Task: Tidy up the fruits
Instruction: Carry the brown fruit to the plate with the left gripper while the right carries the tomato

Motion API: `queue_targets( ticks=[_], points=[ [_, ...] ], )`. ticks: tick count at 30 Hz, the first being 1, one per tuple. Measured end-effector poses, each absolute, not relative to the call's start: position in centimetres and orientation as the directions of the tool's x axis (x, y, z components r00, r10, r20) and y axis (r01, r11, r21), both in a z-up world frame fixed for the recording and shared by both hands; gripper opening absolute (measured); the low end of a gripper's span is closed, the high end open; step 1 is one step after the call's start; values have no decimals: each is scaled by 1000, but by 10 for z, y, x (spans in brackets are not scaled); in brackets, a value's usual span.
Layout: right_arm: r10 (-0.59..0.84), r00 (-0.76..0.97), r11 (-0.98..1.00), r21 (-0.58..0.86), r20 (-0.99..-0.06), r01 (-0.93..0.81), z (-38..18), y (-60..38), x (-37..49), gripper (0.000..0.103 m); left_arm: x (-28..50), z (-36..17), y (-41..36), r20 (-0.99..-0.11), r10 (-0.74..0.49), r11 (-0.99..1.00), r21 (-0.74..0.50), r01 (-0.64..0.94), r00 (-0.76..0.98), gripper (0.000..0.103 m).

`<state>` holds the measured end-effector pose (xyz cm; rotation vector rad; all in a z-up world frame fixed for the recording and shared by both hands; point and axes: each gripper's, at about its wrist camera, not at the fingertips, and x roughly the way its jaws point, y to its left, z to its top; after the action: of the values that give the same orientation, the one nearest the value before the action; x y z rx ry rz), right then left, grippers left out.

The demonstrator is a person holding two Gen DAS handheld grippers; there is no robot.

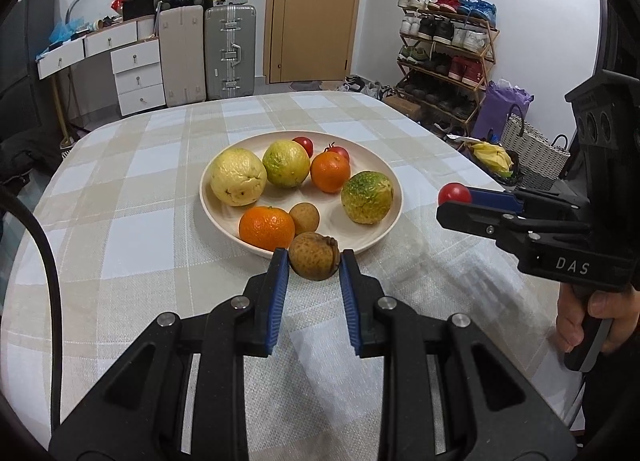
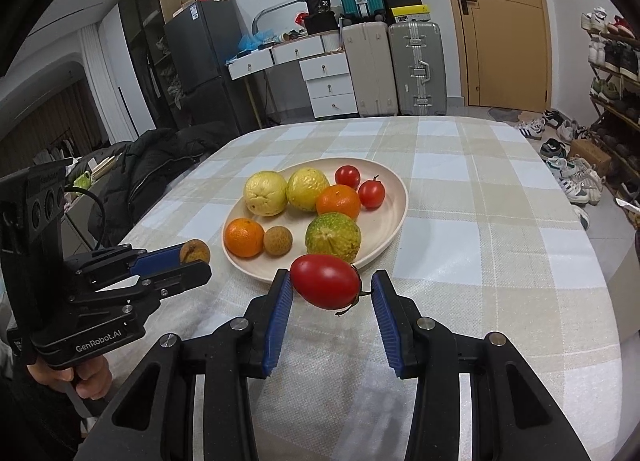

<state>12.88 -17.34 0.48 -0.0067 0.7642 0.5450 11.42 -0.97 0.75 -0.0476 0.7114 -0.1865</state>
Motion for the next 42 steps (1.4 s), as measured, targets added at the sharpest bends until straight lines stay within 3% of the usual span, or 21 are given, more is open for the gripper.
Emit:
queue_targets(
  ticks=[16,42],
  points=[
    [474,607,874,261,-637,-409,13,-173,157,42,150,12,-10,-621,-183,983,-138,123,762,23],
    [417,612,907,262,-672,-331,-5,-164,205,42,204,-9,-27,-647,-146,989,-93,113,748,23]
  ],
)
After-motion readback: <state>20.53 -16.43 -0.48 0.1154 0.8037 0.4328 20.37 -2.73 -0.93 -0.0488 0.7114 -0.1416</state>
